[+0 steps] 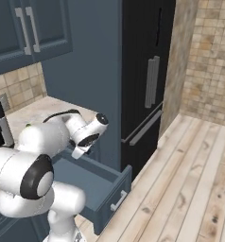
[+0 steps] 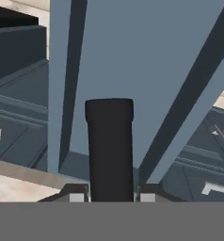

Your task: Pick the pizza cutter from the drawer and place it on the counter.

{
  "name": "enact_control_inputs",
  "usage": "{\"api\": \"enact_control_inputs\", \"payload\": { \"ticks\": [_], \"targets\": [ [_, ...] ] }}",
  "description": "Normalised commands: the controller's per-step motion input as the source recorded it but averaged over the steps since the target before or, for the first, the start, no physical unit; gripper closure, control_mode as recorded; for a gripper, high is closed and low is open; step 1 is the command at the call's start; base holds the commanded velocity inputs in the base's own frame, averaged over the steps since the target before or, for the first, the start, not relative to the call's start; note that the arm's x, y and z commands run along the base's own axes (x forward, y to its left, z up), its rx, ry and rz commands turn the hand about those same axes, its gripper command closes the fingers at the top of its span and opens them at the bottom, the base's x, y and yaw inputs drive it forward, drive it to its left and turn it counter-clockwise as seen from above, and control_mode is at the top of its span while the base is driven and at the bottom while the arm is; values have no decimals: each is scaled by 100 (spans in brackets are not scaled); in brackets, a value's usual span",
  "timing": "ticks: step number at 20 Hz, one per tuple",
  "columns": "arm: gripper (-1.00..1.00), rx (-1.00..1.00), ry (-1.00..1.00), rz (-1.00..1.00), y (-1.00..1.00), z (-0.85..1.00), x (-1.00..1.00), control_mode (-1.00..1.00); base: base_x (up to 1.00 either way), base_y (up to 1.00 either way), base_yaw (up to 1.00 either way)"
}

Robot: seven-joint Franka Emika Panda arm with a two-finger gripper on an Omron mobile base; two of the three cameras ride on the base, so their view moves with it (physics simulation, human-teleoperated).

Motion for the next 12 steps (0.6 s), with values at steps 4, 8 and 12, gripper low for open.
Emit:
{"api": "enact_control_inputs", "payload": {
  "ticks": [4, 8, 12],
  "targets": [
    [100, -11, -2, 8, 99, 15, 79, -100, 0, 0, 0],
    [100, -17, 0, 35, 98, 0, 66, -100, 0, 0, 0],
    [100, -12, 0, 47, 73, 0, 51, -100, 0, 0, 0]
  ]
}}
